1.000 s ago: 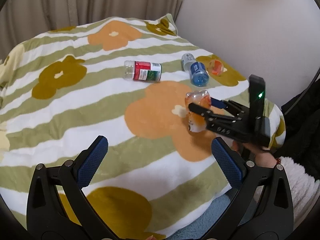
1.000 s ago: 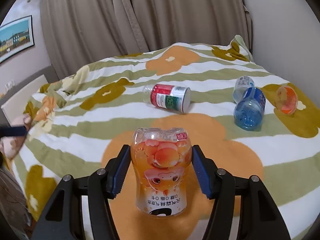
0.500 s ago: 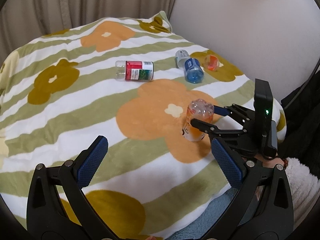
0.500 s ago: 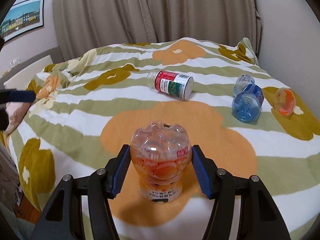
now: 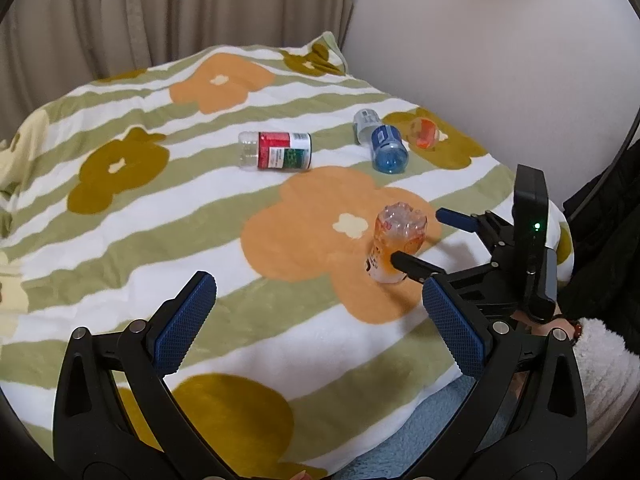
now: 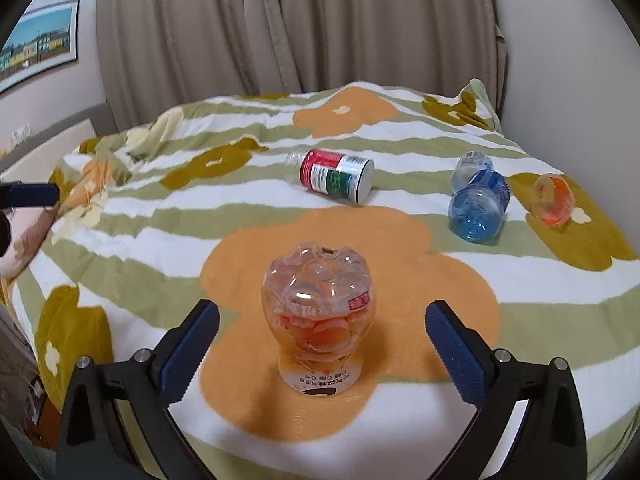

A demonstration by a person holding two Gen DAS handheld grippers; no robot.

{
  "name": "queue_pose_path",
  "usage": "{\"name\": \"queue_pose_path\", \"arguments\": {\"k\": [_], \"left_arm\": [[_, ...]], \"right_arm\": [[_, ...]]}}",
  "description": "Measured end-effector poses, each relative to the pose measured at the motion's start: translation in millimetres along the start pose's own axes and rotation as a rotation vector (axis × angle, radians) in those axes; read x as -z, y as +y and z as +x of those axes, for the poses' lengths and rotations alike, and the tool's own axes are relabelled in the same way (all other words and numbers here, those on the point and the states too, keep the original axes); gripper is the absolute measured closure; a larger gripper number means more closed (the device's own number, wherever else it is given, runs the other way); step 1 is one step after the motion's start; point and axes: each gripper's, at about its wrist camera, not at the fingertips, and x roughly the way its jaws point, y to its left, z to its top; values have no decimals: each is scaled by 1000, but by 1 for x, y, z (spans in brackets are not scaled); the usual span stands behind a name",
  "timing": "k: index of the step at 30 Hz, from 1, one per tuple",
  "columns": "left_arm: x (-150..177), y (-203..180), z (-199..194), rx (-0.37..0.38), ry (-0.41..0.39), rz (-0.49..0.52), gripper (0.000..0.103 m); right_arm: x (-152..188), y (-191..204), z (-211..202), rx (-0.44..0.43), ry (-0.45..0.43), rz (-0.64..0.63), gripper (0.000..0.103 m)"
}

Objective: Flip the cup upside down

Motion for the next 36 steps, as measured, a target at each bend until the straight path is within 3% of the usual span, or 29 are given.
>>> {"name": "queue_pose_path", "arguments": {"k": [4,7,10,14,17,26,36], "left_arm": [[0,-4,-14,-7,-38,3,0],[-2,-9,-32,-25,-112,14,0],[-8,-18,-60,-39,-234,42,0],[-23,-34,-100,-42,-427,94,0],[-35,-48,-124,-46,-536,123,0],[-31,-62,-143,-13,-583,90,0],[-30,-70,-141,-31,-578,124,0]], "right_arm": [[-5,5,-29,32,-47,-10,0],[-17,10,-62,48,-60,19,0],[-42,26,-122,177,-145,18,0],[-64,50,-204,344,-352,48,0],[-75,61,-235,439,-385,55,0],[-54,69,-255,574,-378,99,0],[-53,68,-264,580,-410,128,0]]}}
